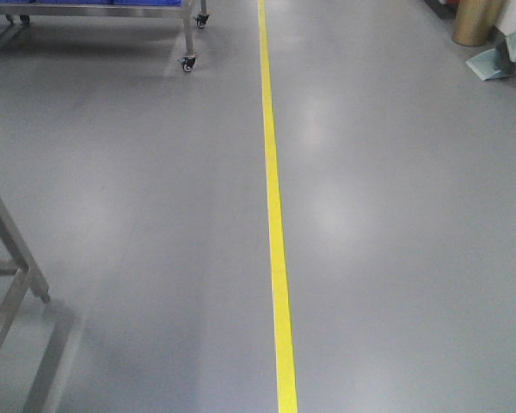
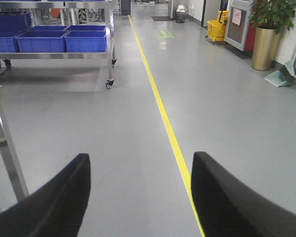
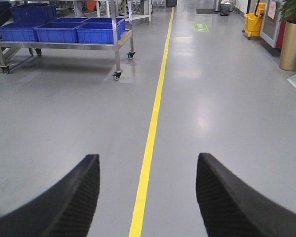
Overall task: Move and align brake pads A on conveyor
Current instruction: 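Drive along the yellow-lined corridor toward the blue bin shelves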
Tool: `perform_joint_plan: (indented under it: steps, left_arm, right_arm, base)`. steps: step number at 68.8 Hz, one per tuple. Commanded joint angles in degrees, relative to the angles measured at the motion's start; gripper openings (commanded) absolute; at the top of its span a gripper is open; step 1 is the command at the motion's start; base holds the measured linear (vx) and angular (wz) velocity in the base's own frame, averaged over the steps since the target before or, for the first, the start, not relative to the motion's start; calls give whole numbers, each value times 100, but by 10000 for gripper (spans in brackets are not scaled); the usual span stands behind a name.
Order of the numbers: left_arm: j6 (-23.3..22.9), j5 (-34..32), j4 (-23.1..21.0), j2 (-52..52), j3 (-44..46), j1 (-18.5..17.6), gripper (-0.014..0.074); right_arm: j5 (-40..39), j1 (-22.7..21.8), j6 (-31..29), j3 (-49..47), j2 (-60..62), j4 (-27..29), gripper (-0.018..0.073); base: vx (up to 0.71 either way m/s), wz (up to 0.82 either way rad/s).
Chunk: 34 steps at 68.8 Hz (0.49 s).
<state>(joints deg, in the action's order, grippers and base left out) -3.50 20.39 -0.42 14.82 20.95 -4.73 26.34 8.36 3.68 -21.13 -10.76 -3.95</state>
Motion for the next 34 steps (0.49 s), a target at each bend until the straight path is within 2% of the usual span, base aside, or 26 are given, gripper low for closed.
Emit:
perform_joint_plan:
  steps: [1,34]
  left_arm:
    - [-44,-394,-18,80,163,-7,422]
    - [-44,-394,-18,80,163,-7,422]
  right_arm:
    - [-400,-19,-25,-156,-62,-38,424]
    - [-400,-19,-25,-156,-62,-38,424]
  base:
    - [69,5]
    - [68,6]
